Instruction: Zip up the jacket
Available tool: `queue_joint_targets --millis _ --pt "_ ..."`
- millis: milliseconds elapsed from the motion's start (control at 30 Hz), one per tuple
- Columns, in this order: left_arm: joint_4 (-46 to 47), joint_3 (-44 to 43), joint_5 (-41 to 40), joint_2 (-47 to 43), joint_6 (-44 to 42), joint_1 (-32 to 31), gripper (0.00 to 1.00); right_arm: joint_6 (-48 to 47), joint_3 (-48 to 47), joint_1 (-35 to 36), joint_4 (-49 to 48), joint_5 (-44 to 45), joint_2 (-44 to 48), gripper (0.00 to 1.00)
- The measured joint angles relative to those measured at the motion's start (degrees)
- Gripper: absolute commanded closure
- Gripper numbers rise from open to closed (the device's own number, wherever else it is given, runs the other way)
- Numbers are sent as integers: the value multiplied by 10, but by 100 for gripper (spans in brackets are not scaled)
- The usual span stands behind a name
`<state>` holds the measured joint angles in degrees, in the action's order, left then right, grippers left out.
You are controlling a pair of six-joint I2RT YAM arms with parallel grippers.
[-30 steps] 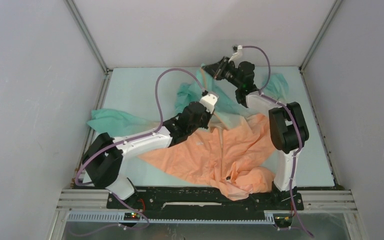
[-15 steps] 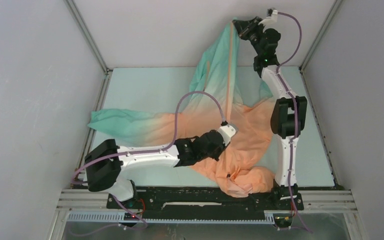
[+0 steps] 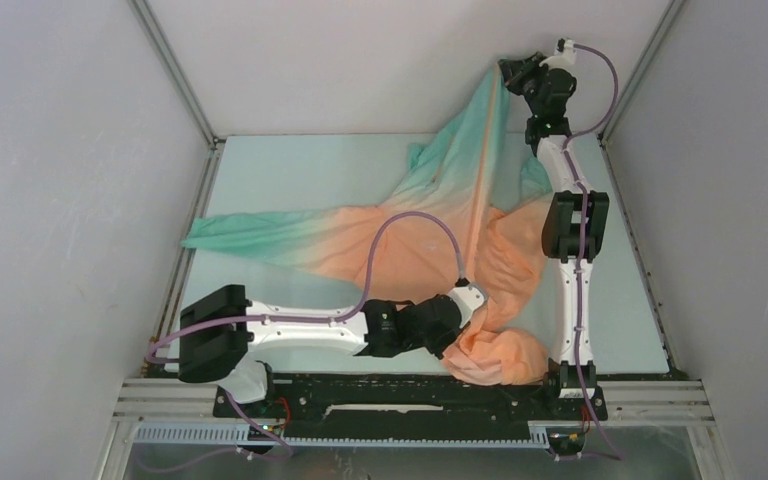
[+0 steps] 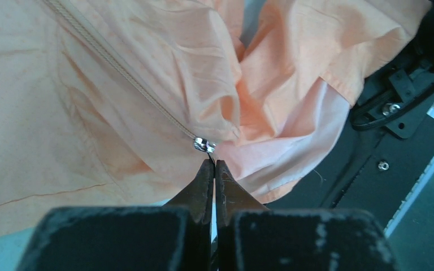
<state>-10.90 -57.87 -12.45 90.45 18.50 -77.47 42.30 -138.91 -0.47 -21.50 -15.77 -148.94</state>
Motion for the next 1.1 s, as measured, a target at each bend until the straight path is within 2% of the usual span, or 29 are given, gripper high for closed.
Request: queue_joint_targets --millis 100,133,167,200,233,300,333,367,467,567,600,700,833,900,1000,1100 --pt "3 0 0 0 13 -13 100 -9 0 1 4 -5 -3 100" --pt "4 0 0 0 17 -18 98 -10 0 2 4 -6 -4 100" --pt "3 0 7 0 23 -22 91 -13 0 2 3 -6 -3 100" --pt "-1 0 13 0 27 -27 82 -17 2 2 -2 -5 -3 88" --pt "-8 0 14 0 32 -33 78 -21 7 2 -3 -5 -2 71" --pt "-23 0 14 -1 39 -41 68 -30 50 0 0 -5 18 27" --pt "-31 0 10 -3 41 -43 62 -31 83 0 7 -4 33 10" --pt "-40 2 6 -9 43 -41 56 -39 129 0 20 -2 56 2" --pt "-56 15 -10 -52 47 -28 44 -71 250 -2 102 11 127 0" --pt "-66 32 -27 -128 50 -15 25 -111 330 -5 224 37 199 0" --pt "-68 36 -32 -158 50 -11 23 -124 361 -6 265 48 231 0" --pt "-70 37 -41 -242 49 1 20 -163 479 -6 374 87 364 0" --pt "-71 34 -60 -346 49 31 18 -202 626 32 491 174 624 0" --pt "-86 18 -89 -388 47 48 17 -219 642 92 539 206 763 1" --pt "-98 -22 -136 -437 34 57 16 -237 641 183 577 210 934 0" --pt "-97 -61 -168 -494 12 57 16 -238 635 206 628 203 1078 0"
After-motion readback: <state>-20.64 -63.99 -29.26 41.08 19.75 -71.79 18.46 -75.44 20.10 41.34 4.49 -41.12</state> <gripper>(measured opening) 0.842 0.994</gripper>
